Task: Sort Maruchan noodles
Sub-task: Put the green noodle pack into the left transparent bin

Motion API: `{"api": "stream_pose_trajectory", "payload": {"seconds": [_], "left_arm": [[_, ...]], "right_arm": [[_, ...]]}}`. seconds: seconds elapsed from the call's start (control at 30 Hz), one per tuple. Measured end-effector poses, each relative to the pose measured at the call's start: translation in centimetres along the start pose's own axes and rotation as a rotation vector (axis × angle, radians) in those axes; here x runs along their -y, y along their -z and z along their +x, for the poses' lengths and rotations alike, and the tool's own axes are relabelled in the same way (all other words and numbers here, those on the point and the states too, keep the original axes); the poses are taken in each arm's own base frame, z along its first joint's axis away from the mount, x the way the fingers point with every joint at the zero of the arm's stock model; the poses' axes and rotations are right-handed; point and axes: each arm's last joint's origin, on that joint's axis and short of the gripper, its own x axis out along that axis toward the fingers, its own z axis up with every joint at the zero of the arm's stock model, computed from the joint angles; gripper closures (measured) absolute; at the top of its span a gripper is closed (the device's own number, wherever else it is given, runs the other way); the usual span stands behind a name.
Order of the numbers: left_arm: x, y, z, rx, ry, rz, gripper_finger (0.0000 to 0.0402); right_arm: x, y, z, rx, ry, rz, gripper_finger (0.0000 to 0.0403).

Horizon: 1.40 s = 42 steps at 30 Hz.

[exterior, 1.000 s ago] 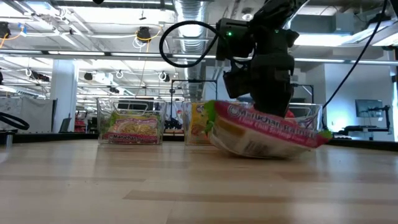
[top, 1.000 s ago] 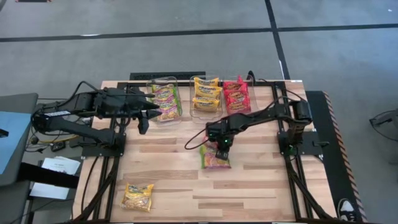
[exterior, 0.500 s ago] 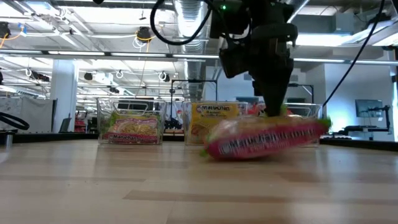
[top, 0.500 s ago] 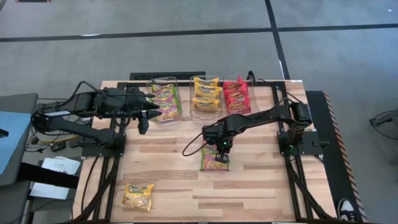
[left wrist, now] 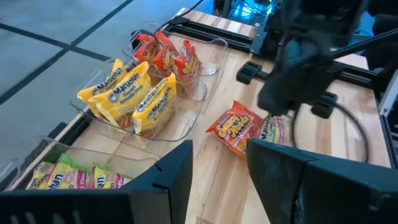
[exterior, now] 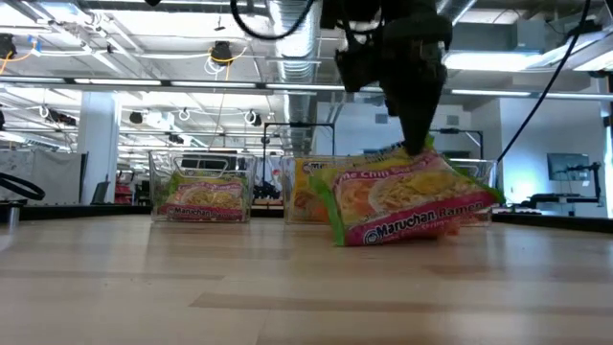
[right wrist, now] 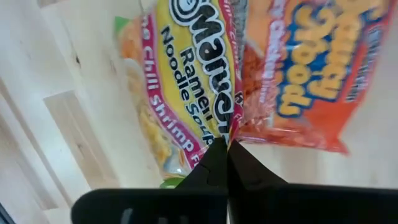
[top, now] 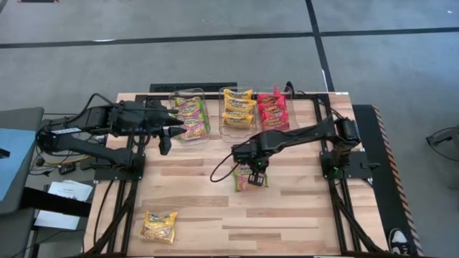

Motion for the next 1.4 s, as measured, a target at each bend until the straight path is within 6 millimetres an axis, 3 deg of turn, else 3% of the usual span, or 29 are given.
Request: {"api": "stream_pose_trajectory", "payload": {"seconds": [0.23, 0.57, 0.77, 1.0, 1.4], "left_arm": [[-0.9, -0.2, 0.2, 0.005, -0.049, -0.028, 0.0260], [-2.5, -0.3, 0.5, -0.011, -0.118, -0.101, 0.0212], [-2.6, -0.8, 0.9, -0.013, 0.078, -0.091, 0.0205], [-2.3, -1.1, 1.7, -0.015, 0.195, -0.078, 0.0205], [-1.7, -1.2, 4.9, -0.073, 0.267, -0.075, 0.0205]], "right_arm": [[-0.6, -1.1, -3.9, 0.088, 0.050, -0.039, 0.0400], [-0.8, -2.1, -8.8, 0.215, 0.067, -0.115, 0.0400], [-0.9, -2.7, -11.7, 0.320, 0.054, -0.191, 0.0400], [-0.5, -3.0, -13.3, 0.387, 0.145, -0.304, 0.0400], [-0.1, -3.3, -15.8, 0.474, 0.206, -0.491, 0.0400]]}}
